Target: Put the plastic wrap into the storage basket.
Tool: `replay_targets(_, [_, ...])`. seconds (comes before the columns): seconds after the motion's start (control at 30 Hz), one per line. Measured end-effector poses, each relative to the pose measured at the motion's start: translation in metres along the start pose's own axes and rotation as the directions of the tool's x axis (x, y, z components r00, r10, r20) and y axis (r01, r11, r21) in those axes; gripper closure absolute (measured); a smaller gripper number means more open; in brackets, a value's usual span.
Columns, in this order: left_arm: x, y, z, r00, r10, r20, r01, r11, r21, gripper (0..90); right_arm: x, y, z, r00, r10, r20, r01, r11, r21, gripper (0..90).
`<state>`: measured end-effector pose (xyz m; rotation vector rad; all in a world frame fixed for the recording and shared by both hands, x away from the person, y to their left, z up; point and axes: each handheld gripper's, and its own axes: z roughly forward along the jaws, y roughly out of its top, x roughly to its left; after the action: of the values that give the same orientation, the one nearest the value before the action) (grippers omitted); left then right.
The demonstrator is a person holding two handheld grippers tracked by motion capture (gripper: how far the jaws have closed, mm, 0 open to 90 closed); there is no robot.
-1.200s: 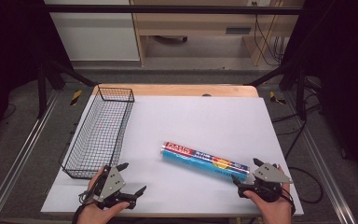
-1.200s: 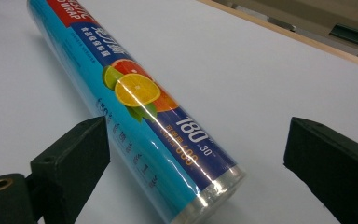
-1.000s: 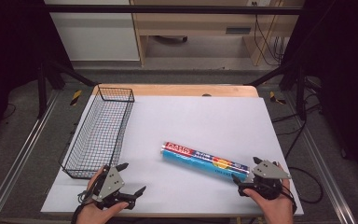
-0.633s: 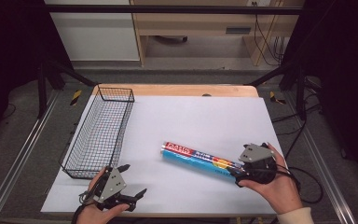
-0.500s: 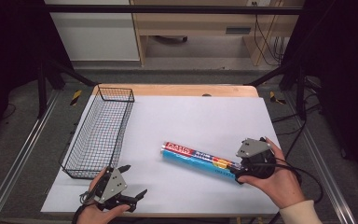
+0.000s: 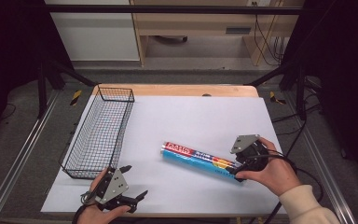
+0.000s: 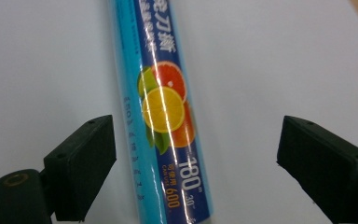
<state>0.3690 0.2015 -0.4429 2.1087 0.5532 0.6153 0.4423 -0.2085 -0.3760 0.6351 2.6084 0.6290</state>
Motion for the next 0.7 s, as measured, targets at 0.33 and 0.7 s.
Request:
replay_targets(0.33, [0.000,-0.001,0.000,1.0000,0.004,0.001,-0.004,1.0000,0.008,6.7,0.001,-0.010,0.035,0.9981,-0.014,-0.060,0.018,0.998,0.063,11.2])
replay_targets(0.7, [-0.001,-0.001,0.002,1.0000,0.006,0.003,-0.006,0.9999,0.011,6.9,0.000,-0.021,0.055,0.9928,-0.027,-0.117,0.041,0.991,0.124,14.3])
